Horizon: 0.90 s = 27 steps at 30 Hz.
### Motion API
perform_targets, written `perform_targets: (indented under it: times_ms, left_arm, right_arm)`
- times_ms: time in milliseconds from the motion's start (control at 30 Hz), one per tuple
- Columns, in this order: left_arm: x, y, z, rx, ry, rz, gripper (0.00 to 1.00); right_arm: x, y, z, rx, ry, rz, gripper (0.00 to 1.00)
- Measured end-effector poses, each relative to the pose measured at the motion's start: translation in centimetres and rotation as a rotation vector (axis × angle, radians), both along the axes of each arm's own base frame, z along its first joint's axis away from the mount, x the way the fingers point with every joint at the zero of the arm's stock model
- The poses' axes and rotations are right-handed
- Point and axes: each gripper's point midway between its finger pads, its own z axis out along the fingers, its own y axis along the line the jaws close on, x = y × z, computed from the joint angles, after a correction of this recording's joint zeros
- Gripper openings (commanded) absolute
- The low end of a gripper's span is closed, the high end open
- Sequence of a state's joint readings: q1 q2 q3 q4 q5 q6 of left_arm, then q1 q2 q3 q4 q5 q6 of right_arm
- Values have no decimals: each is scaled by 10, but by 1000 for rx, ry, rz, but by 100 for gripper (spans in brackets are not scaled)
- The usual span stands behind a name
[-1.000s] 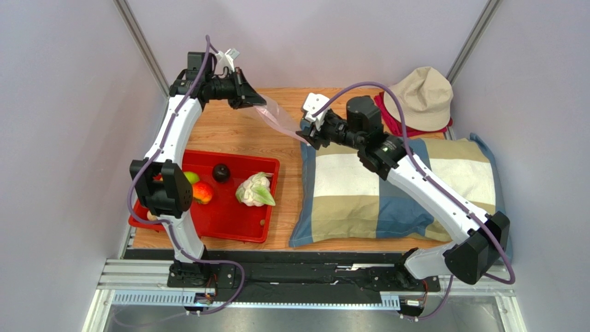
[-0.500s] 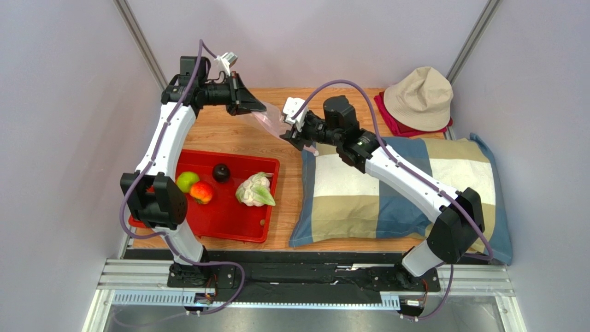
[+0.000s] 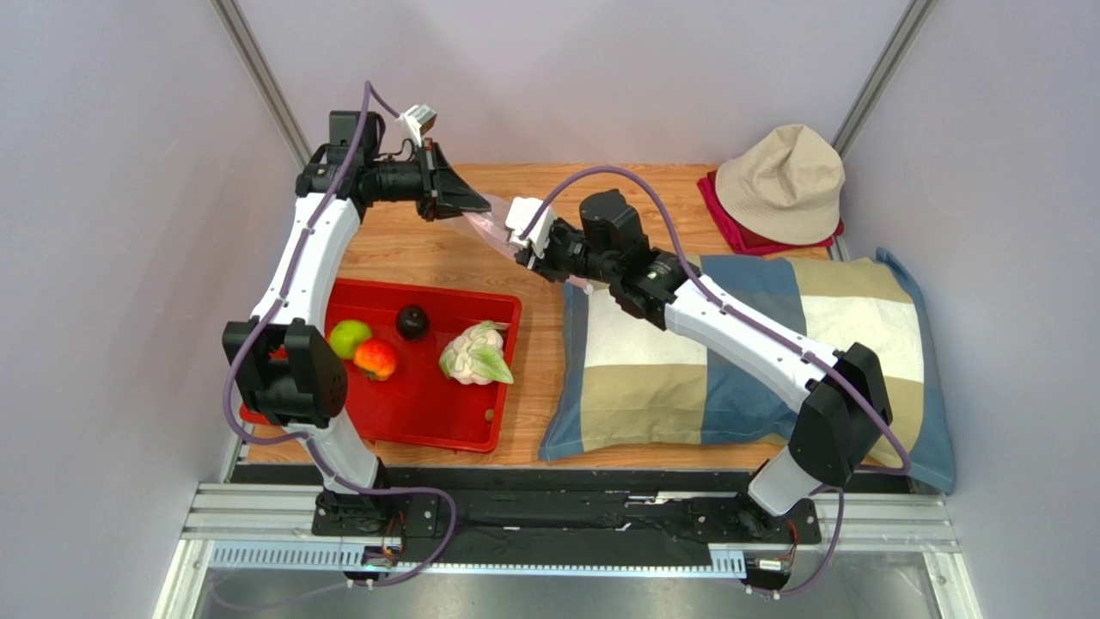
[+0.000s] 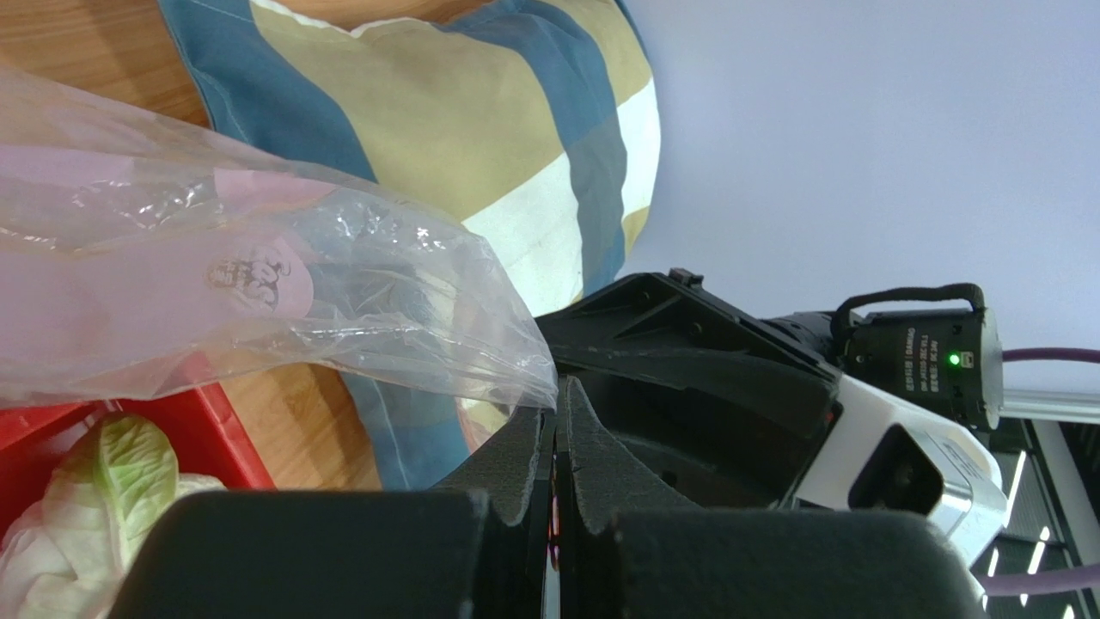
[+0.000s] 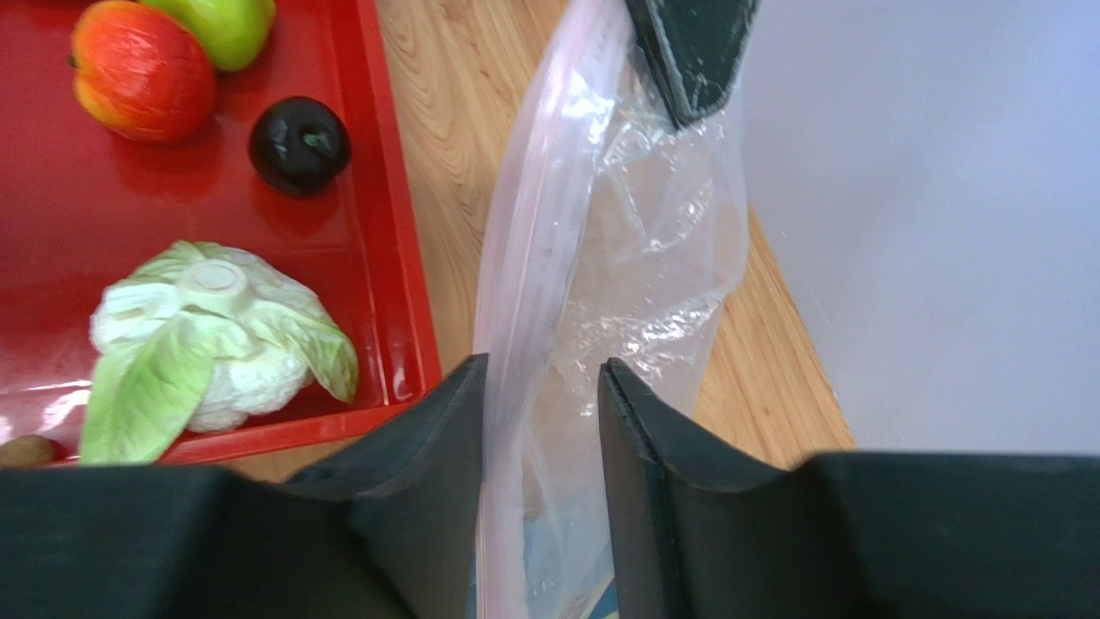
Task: Place the food in the zip-top bag and seal the zipper
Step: Pick up the zipper food storage bag at the center of the board, then open the zipper of the food storage bag.
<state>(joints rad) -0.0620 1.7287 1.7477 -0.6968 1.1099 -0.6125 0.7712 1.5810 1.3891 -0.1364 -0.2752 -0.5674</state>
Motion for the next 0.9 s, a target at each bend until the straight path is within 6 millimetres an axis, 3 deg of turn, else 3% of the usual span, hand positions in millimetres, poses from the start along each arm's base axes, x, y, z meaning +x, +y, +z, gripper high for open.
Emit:
perform_targets:
  times_ms: [67,133,200,233,300,333,400,433,533,700,767,900]
  left_arm:
    - [-1,0,1,-4,-1,-5,0]
    - [-2,0,1,-7,-3,-11,0]
    - [-3,0,1,-9,-5,-16,1]
    - [-3,0,1,-10,-6,-19,12]
    - [-5,0,0,-3,-7,-24,23]
    - [-5,2,-1,6,-8,-21,37]
    - [-2,8,-2,34,-15,8,54]
    - [1,11,0,48,-29,22,68]
    - [14,32,6,97,-87,120,98]
    - [23,83,45,204,-278,350,99]
    - [14,86,64,221,-358,383,99]
    - [-5,79,78,216,-434,378,84]
  right_arm:
    - [5,-3,-2,-11,-7,-30,24]
    - [9,-6,-3,-21,-11,-57,1]
    - [12,-8,-3,-29,-16,-70,0]
    - [13,-8,-3,-30,-10,-79,0]
    - [14,-8,-2,-32,0,-87,0]
    - [13,-9,-1,-28,12,-92,0]
    - [13,-9,4,-7,42,-107,0]
    - [14,-10,9,11,61,-118,0]
    - [17,-15,27,84,142,-161,0]
    - [39,-35,86,306,295,-267,0]
    - [47,-43,107,387,340,-300,0]
    - [54,-51,134,497,409,-339,0]
